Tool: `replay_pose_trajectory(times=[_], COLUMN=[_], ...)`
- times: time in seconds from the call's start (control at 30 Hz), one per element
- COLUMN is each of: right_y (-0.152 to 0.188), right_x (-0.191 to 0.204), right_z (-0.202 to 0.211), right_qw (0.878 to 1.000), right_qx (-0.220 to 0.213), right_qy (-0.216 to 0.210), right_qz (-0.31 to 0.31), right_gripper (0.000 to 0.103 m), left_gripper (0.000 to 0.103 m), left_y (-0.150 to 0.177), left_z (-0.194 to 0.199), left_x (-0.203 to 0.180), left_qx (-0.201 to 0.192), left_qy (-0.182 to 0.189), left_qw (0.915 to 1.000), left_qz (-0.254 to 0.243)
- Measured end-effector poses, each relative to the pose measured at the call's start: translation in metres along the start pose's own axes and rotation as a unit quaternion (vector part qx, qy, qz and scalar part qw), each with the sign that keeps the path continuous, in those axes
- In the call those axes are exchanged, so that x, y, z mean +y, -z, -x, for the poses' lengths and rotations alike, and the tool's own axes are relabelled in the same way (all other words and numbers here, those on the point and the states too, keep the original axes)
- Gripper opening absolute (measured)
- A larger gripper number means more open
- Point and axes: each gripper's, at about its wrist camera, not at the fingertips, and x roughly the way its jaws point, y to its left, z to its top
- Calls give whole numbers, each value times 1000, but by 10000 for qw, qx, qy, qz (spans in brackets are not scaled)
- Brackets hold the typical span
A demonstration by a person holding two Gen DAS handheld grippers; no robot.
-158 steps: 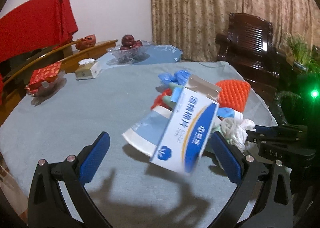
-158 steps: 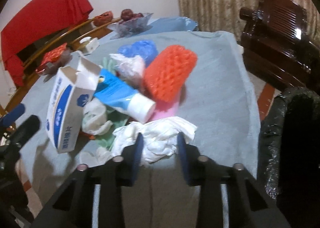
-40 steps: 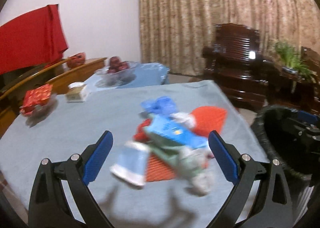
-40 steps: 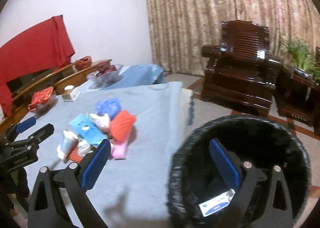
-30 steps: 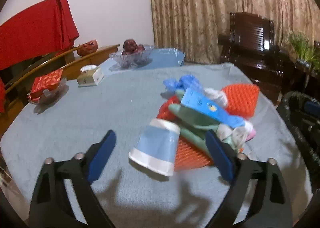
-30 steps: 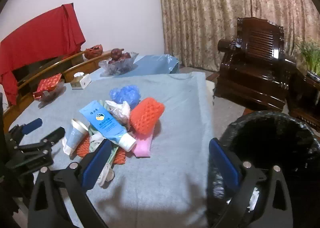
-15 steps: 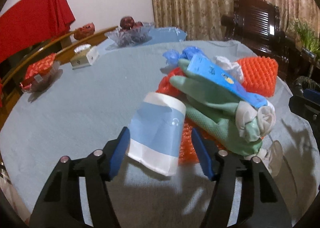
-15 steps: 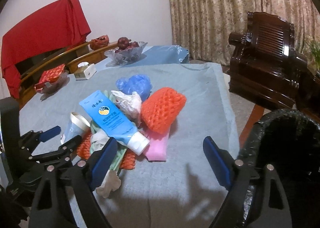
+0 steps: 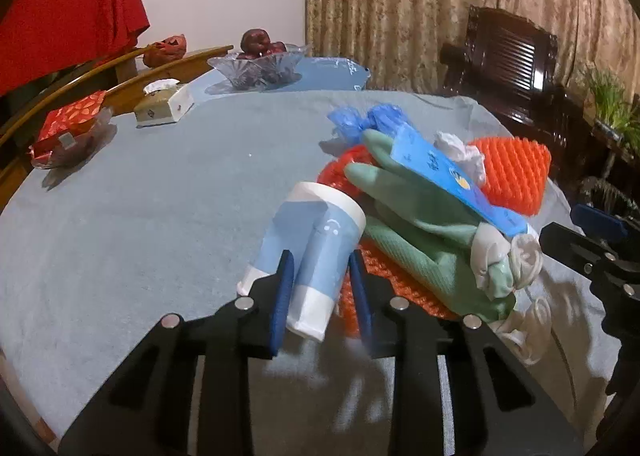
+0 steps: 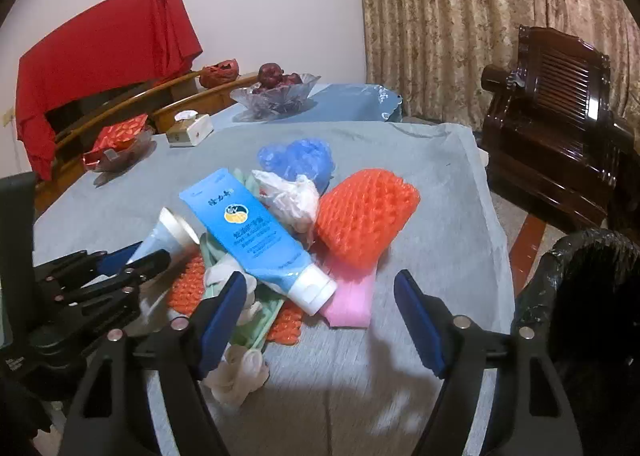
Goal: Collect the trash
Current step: 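Grasp the white paper cup with the left gripper while the right gripper grasps the orange foam net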
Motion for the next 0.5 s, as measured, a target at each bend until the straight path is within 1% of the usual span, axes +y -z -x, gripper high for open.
replay_pose_trajectory(times=[0.33, 0.43, 0.5], right_y=[-17, -18, -19], right_x=[2, 2, -1], right_z=[-10, -15, -18], right_qw=[10000, 10000, 10000], right_qx=[-66, -50, -41], right_qy=[33, 43, 72], right_qz=[5, 45, 2], right_gripper=[75, 75, 75], left_gripper=[25, 24, 21], left_y=[-7, -8, -10], left_z=[-12, -17, -19], left_x=[6, 10, 11], left_qx=[6, 48, 60], left_qy=[-97, -127, -127], left_qw=[9999, 9997, 9996], left_qz=[141, 199, 230])
